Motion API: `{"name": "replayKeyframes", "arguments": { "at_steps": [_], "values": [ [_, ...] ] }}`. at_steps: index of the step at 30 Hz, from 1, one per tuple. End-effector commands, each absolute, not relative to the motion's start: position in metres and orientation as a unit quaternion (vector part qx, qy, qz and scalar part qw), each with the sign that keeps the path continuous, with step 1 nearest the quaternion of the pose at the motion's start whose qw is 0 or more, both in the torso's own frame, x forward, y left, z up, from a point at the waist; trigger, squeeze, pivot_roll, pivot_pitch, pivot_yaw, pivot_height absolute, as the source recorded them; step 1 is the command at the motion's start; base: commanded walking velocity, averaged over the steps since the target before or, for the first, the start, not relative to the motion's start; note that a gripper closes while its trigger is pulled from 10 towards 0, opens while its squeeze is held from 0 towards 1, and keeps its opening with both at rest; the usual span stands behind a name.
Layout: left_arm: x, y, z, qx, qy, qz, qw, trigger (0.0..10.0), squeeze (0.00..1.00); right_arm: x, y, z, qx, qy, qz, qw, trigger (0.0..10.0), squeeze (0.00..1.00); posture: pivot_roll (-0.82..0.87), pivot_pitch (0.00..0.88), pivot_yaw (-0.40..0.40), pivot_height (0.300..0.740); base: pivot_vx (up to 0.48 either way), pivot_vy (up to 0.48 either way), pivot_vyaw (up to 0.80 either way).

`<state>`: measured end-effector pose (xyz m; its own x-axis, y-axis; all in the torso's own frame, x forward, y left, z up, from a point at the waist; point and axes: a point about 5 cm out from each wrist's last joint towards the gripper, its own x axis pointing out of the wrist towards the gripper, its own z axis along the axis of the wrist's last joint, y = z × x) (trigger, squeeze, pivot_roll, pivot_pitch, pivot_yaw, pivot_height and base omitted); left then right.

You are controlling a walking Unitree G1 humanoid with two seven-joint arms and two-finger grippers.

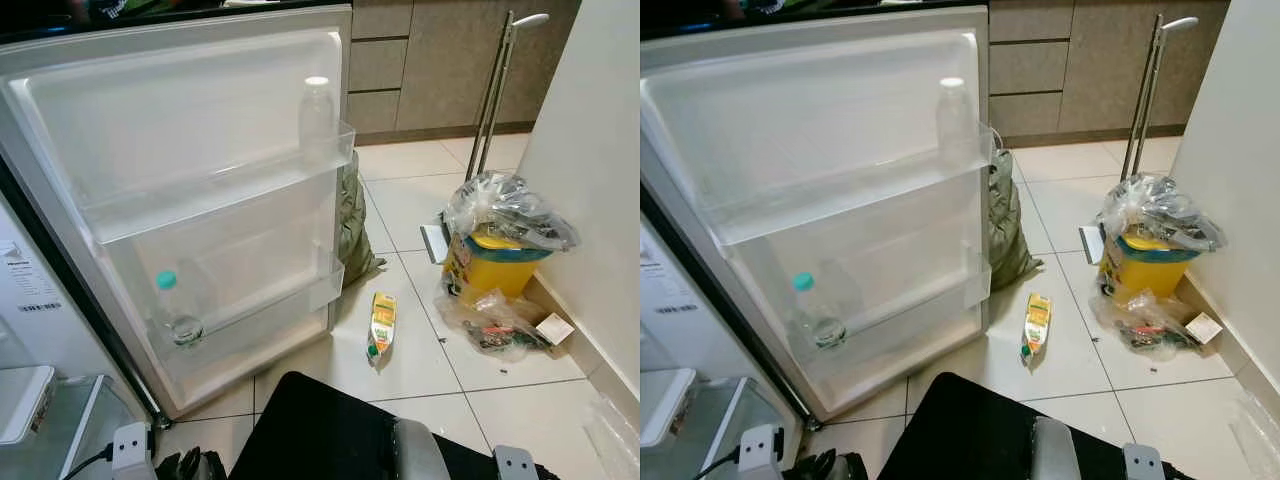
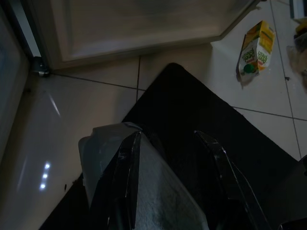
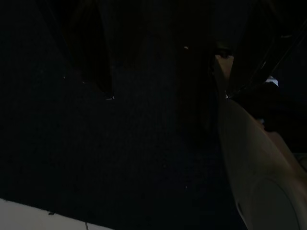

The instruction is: Restocking fridge

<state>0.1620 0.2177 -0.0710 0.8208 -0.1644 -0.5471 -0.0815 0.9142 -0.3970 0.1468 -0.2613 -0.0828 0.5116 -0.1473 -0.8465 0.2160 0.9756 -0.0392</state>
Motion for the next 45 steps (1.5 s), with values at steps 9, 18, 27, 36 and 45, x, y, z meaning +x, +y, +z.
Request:
{"name": "replayKeyframes", "arguments": {
  "at_steps": [9,18,27,36,45],
  "values": [
    [0.138,0.204,-0.088,-0.22,0.374,-0.024,0.901,10.0,0.0,0.145,-0.258,-0.084,0.034,0.489,-0.097,0.866,10.0,0.0,-0.03,0.046,-0.033,0.565,0.0,0.0,0.0],
    [0.132,0.202,-0.091,-0.219,0.39,-0.021,0.894,10.0,0.0,0.144,-0.252,-0.087,0.034,0.493,-0.087,0.865,10.0,0.0,-0.03,0.046,-0.033,0.6,0.0,0.0,0.0],
    [0.132,0.199,-0.092,-0.219,0.393,-0.024,0.893,10.0,0.0,0.146,-0.253,-0.085,0.031,0.49,-0.085,0.867,10.0,0.0,-0.03,0.044,-0.035,0.63,0.0,0.0,0.0],
    [0.132,0.196,-0.095,-0.2,0.418,-0.018,0.886,10.0,0.0,0.148,-0.251,-0.086,0.021,0.494,-0.081,0.865,10.0,0.0,-0.04,0.042,-0.036,0.665,0.0,0.0,0.0],
    [0.129,0.193,-0.099,-0.196,0.449,-0.007,0.872,10.0,0.0,0.146,-0.25,-0.087,0.02,0.496,-0.083,0.864,10.0,0.0,-0.03,0.043,-0.036,0.665,-0.16,0.0,0.0]
  ]
}}
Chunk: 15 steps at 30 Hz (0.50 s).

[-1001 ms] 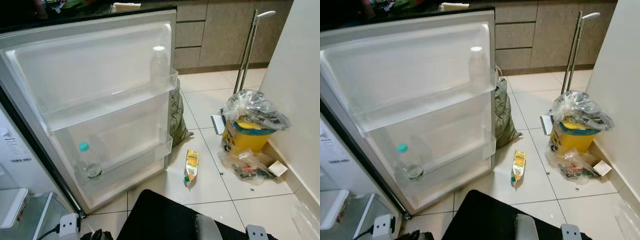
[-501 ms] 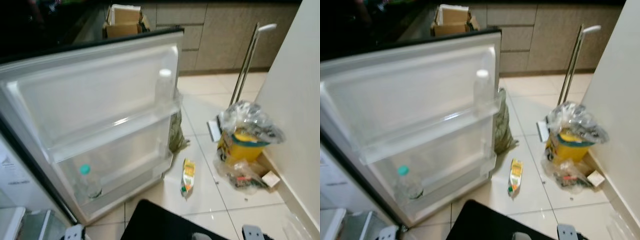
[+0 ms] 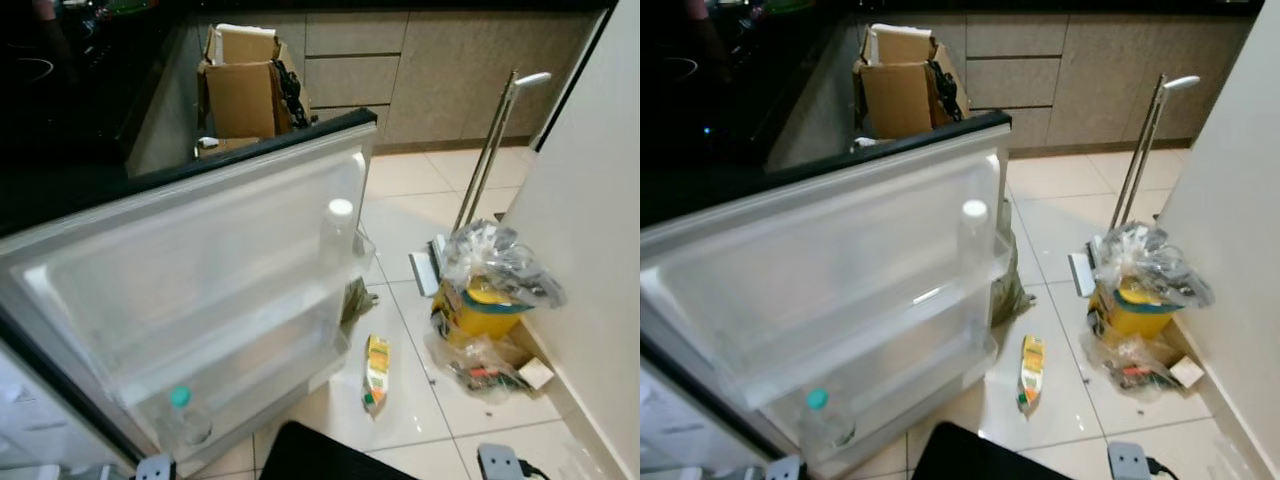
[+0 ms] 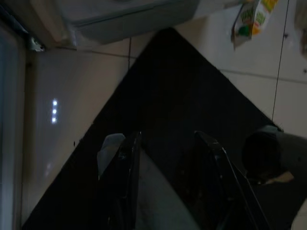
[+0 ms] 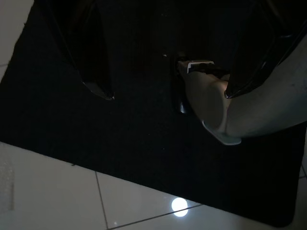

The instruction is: Restocking fridge

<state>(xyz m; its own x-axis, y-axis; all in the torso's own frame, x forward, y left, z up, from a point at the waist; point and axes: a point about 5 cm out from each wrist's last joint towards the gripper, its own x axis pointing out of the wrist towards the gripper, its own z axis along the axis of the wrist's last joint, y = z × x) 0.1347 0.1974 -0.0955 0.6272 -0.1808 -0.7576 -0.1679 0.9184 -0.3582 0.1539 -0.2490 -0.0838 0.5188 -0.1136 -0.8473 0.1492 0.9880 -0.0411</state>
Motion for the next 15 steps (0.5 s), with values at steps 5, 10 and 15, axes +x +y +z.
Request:
{"name": "replayKeyframes", "arguments": {
  "at_steps": [5,10,15],
  "values": [
    [0.1302,0.194,-0.0982,-0.182,0.447,-0.009,0.875,10.0,0.0,0.1479,-0.2499,-0.0859,0.021,0.491,-0.081,0.867,10.0,0.0,-0.04,0.043,-0.036,0.665,-0.48,0.0,0.0],
    [0.1315,0.1923,-0.0979,-0.183,0.445,-0.012,0.877,10.0,0.0,0.1507,-0.2497,-0.0845,0.025,0.485,-0.069,0.871,10.0,0.0,-0.04,0.042,-0.037,0.67,-0.48,0.0,0.0],
    [0.1306,0.1943,-0.0978,-0.182,0.442,-0.006,0.878,10.0,0.0,0.1524,-0.2518,-0.083,0.031,0.479,-0.072,0.875,10.0,0.0,-0.04,0.042,-0.036,0.69,-0.192,0.0,0.0]
  ]
}}
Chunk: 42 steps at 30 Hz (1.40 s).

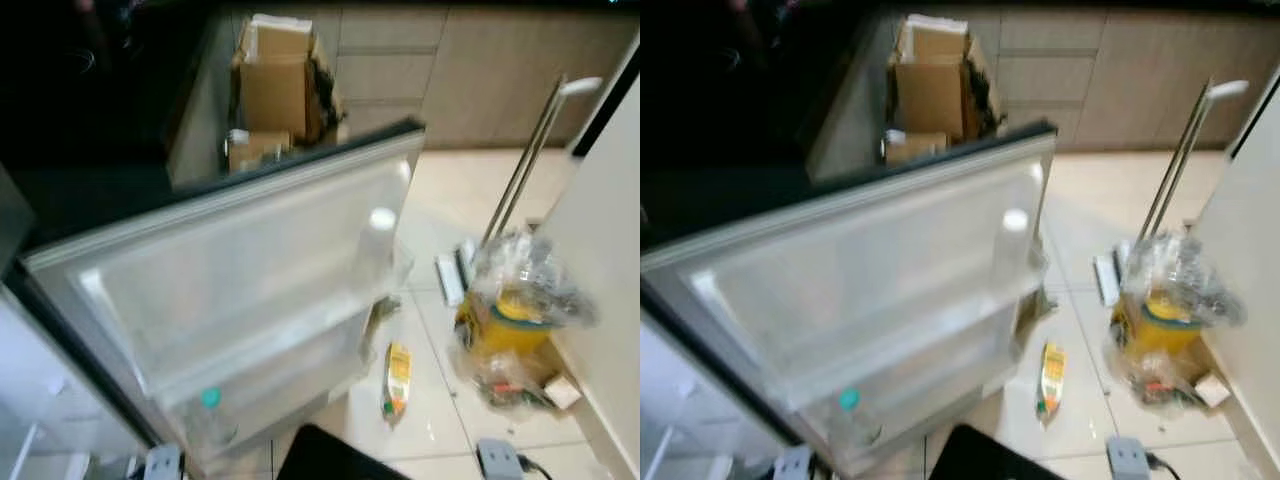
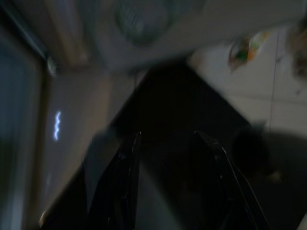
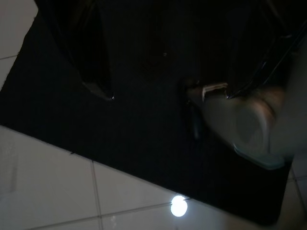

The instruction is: Restocking fridge

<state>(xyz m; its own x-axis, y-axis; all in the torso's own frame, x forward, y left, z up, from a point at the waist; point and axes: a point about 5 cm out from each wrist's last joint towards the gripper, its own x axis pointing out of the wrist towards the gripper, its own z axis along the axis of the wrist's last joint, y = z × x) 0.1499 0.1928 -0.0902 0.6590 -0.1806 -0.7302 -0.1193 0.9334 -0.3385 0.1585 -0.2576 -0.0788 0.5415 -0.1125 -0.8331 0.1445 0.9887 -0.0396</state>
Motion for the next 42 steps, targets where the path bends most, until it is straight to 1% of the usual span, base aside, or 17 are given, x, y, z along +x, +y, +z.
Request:
{"name": "replayKeyframes", "arguments": {
  "at_steps": [1,9,23,25,27,36,42],
  "values": [
    [0.1307,0.1946,-0.0976,-0.179,0.441,-0.009,0.879,10.0,0.0,0.1523,-0.2518,-0.083,0.034,0.478,-0.073,0.875,10.0,0.0,-0.04,0.042,-0.036,0.695,0.0,0.0,0.0],
    [0.1276,0.1965,-0.0984,-0.171,0.447,-0.009,0.878,10.0,0.0,0.1525,-0.2509,-0.083,0.03,0.478,-0.066,0.876,10.0,0.0,-0.04,0.042,-0.037,0.74,0.0,0.0,0.0],
    [0.1273,0.1939,-0.0987,-0.165,0.452,-0.027,0.876,10.0,0.0,0.1524,-0.2502,-0.0832,0.031,0.477,-0.066,0.876,10.0,0.0,-0.04,0.038,-0.035,0.74,0.0,0.0,0.0],
    [0.127,0.1918,-0.0987,-0.172,0.454,-0.041,0.873,10.0,0.0,0.1496,-0.2512,-0.0848,0.039,0.487,-0.083,0.869,10.0,0.0,-0.04,0.034,-0.034,0.74,0.0,0.0,0.0],
    [0.1268,0.1917,-0.0988,-0.172,0.456,-0.042,0.872,10.0,0.0,0.1492,-0.2511,-0.085,0.039,0.488,-0.084,0.868,10.0,0.0,-0.04,0.034,-0.034,0.74,0.0,0.0,0.0],
    [0.1243,0.1878,-0.0998,-0.191,0.464,-0.058,0.863,10.0,0.0,0.1473,-0.2499,-0.0862,0.032,0.492,-0.081,0.866,10.0,0.0,-0.04,0.035,-0.033,0.74,0.0,-0.458,0.0],
    [0.1215,0.1872,-0.1012,-0.179,0.472,-0.057,0.861,10.0,0.0,0.1464,-0.2506,-0.0864,0.029,0.493,-0.086,0.865,10.0,0.0,-0.04,0.037,-0.032,0.74,0.0,-0.48,0.0]
  ]
}}
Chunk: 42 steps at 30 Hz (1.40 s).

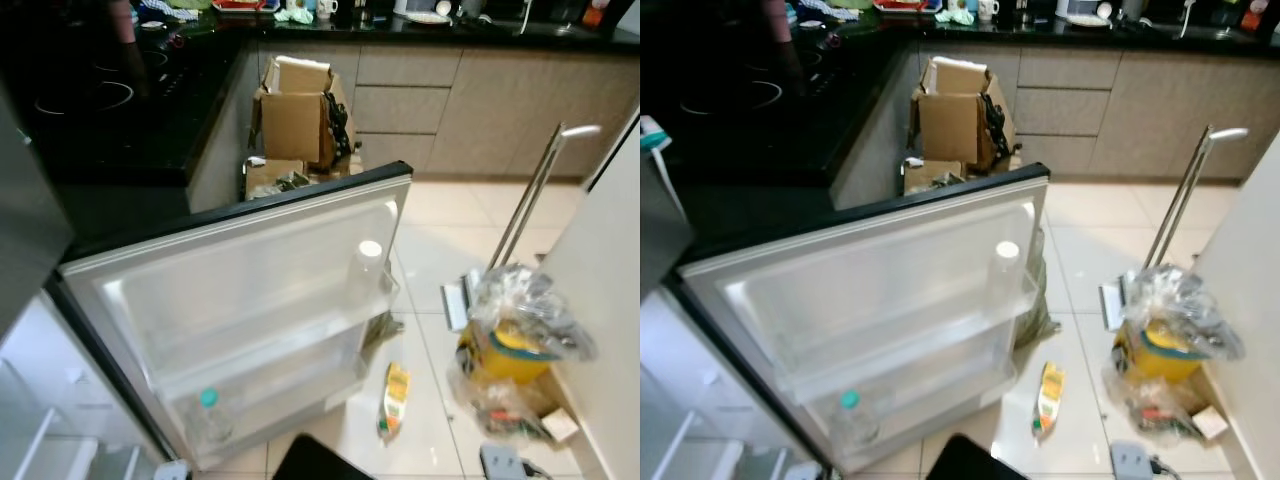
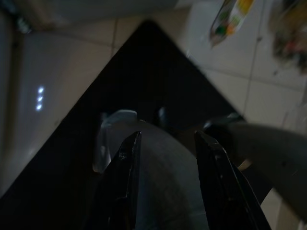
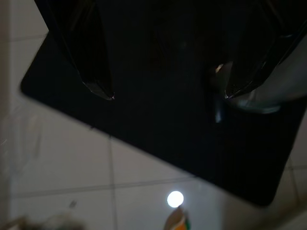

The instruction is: Restocking fridge

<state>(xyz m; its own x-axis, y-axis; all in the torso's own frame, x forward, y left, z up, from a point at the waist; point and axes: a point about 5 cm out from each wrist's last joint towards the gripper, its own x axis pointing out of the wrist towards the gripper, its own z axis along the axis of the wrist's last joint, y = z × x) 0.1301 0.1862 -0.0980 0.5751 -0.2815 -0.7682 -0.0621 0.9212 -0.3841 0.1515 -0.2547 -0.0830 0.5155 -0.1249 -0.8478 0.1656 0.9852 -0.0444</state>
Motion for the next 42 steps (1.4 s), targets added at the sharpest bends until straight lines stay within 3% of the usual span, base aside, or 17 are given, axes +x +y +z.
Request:
{"name": "replayKeyframes", "arguments": {
  "at_steps": [1,15,27,42],
  "values": [
    [0.121,0.187,-0.101,-0.179,0.472,-0.057,0.861,10.0,0.0,0.146,-0.251,-0.086,0.029,0.493,-0.086,0.865,10.0,0.0,-0.04,0.037,-0.032,0.74,0.0,-0.48,0.0],
    [0.122,0.186,-0.101,-0.2,0.466,-0.049,0.86,10.0,0.0,0.151,-0.257,-0.082,0.025,0.48,-0.091,0.872,10.0,0.0,-0.05,0.037,-0.034,0.74,0.0,0.0,0.0],
    [0.122,0.185,-0.101,-0.207,0.468,-0.054,0.857,10.0,0.0,0.169,-0.266,-0.07,0.037,0.438,-0.088,0.894,10.0,0.0,-0.05,0.039,-0.034,0.74,0.0,-0.451,0.0],
    [0.122,0.186,-0.101,-0.212,0.465,-0.042,0.859,10.0,0.0,0.173,-0.261,-0.069,0.047,0.431,-0.046,0.9,10.0,0.0,-0.05,0.04,-0.034,0.74,0.0,0.0,0.75]
  ]
}}
